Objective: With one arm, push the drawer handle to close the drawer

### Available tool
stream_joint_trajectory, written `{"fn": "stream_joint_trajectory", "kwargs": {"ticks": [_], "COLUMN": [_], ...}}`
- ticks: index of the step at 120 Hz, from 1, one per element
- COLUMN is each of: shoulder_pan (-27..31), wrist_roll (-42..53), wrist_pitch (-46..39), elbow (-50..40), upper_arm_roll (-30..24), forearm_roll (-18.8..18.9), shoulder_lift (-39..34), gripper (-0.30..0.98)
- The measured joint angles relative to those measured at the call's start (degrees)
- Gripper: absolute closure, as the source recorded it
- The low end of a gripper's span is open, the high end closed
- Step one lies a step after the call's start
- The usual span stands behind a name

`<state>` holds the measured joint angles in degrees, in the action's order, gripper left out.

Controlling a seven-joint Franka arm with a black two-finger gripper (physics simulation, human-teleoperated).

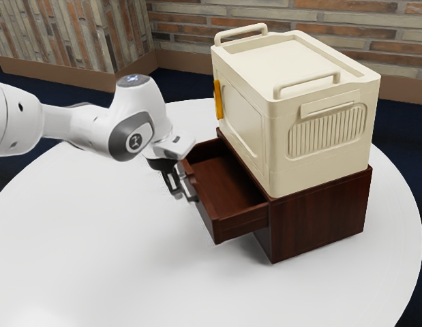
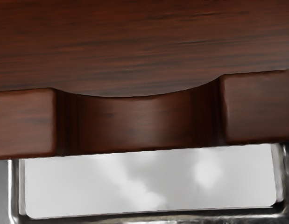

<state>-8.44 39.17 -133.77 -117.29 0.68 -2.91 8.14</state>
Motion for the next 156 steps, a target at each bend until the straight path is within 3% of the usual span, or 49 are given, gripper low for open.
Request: {"fn": "stream_joint_trajectory", "kwargs": {"ticks": [125, 137, 156], "shoulder_pan": [0.13, -0.03, -0.07], "wrist_roll": [4.51, 4.71, 4.18], "wrist_pitch": [0.15, 0.24, 6.78], "elbow": [20.83, 18.24, 12.09], "upper_arm_roll": [-5.80, -5.59, -0.58], "forearm_roll": [-2.64, -3.61, -5.30], "shoulder_lift": [15.55, 13.64, 2.22], "gripper": [0.79, 0.79, 0.79]}}
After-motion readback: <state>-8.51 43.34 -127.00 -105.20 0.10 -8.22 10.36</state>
